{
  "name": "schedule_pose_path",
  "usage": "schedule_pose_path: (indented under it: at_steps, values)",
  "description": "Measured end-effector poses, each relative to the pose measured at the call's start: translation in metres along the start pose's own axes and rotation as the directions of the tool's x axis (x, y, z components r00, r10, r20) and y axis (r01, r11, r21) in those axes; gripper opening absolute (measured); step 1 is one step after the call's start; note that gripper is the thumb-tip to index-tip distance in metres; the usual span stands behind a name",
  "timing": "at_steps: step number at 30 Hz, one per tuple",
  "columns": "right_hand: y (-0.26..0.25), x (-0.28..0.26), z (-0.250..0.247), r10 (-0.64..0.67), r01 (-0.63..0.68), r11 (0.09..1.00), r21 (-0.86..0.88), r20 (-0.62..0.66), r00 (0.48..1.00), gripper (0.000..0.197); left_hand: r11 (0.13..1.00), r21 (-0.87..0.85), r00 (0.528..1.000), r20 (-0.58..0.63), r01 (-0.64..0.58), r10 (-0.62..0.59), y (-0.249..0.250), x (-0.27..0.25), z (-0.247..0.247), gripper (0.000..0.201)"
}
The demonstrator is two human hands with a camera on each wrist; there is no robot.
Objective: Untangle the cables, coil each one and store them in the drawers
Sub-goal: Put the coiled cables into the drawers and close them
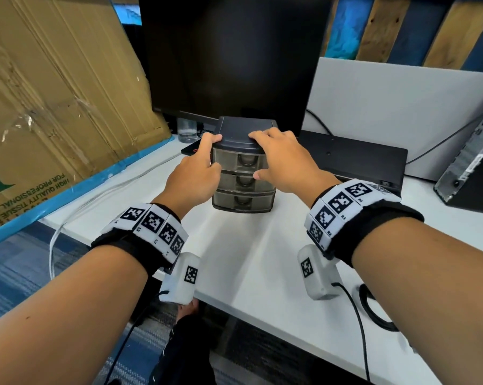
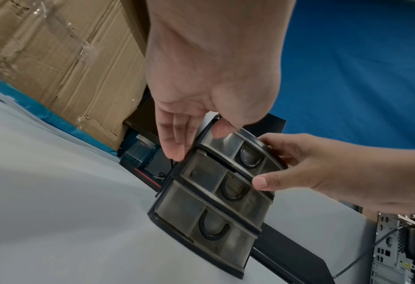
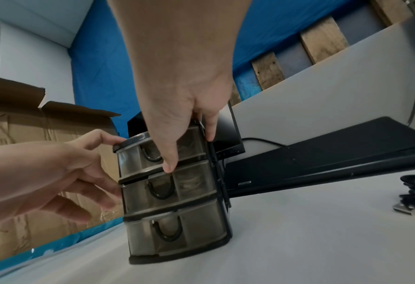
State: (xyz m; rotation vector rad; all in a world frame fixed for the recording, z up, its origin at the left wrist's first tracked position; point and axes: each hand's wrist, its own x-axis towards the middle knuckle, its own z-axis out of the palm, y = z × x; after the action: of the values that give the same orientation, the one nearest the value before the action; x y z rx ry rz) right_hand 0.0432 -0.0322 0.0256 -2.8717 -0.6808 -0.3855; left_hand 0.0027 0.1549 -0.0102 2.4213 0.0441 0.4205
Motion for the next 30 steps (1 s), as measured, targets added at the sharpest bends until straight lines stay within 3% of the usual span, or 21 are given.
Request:
schedule_pose_path:
  at_steps: [3, 5, 6, 7, 9, 11, 14, 15, 17, 20, 24, 30]
  values:
    - [0.001, 0.001, -0.004, 0.002, -0.002, 1.0, 0.016, 0.012, 1.0, 0.078, 0.976, 0.214, 0.992, -0.112, -0.027, 0.052, 0.017, -0.001, -0.012, 0.042]
    - [0.001, 0.002, -0.003, 0.003, -0.003, 1.0, 0.028, 0.014, 1.0, 0.079, 0.966, 0.236, 0.969, -0.192, -0.106, 0.154, 0.032, -0.009, -0.015, 0.025]
    - [0.002, 0.003, -0.004, 0.002, -0.003, 1.0, 0.031, 0.013, 1.0, 0.079, 0.958, 0.236, 0.962, -0.174, -0.165, 0.209, 0.037, -0.014, -0.013, 0.017]
    - [0.002, 0.003, -0.004, 0.002, -0.003, 0.999, 0.038, 0.012, 1.0, 0.078, 0.942, 0.256, 0.963, -0.098, -0.219, 0.251, 0.041, -0.02, -0.01, 0.012]
    - [0.005, 0.003, -0.005, 0.004, -0.004, 0.998, 0.059, 0.015, 1.0, 0.076, 0.895, 0.339, 0.954, 0.173, -0.29, 0.244, 0.04, -0.03, 0.002, 0.015]
    - [0.006, 0.003, -0.006, 0.002, -0.003, 0.997, 0.074, 0.016, 1.0, 0.074, 0.862, 0.408, 0.906, 0.404, -0.301, 0.126, 0.032, -0.036, 0.013, 0.017]
    - [0.005, 0.003, -0.006, 0.003, -0.003, 0.997, 0.073, 0.01, 1.0, 0.072, 0.845, 0.474, 0.797, 0.595, -0.247, -0.101, 0.024, -0.037, 0.022, 0.047]
    - [0.004, 0.003, -0.005, 0.005, -0.005, 0.997, 0.073, 0.009, 1.0, 0.072, 0.839, 0.492, 0.775, 0.615, -0.231, -0.148, 0.025, -0.037, 0.024, 0.055]
    - [0.003, 0.002, -0.005, 0.011, -0.011, 0.997, 0.071, 0.007, 1.0, 0.072, 0.829, 0.515, 0.776, 0.607, -0.219, -0.173, 0.028, -0.034, 0.027, 0.061]
    - [0.003, 0.002, -0.006, 0.013, -0.014, 0.997, 0.071, 0.012, 1.0, 0.071, 0.825, 0.522, 0.788, 0.593, -0.216, -0.168, 0.037, -0.029, 0.031, 0.055]
    - [0.002, 0.001, -0.008, 0.009, -0.01, 0.998, 0.059, 0.014, 1.0, 0.07, 0.816, 0.529, 0.761, 0.622, -0.235, -0.184, 0.043, -0.026, 0.027, 0.041]
    - [0.002, 0.001, -0.009, 0.008, -0.009, 0.999, 0.052, 0.019, 1.0, 0.071, 0.838, 0.47, 0.627, 0.75, -0.277, -0.213, 0.054, -0.033, 0.001, 0.033]
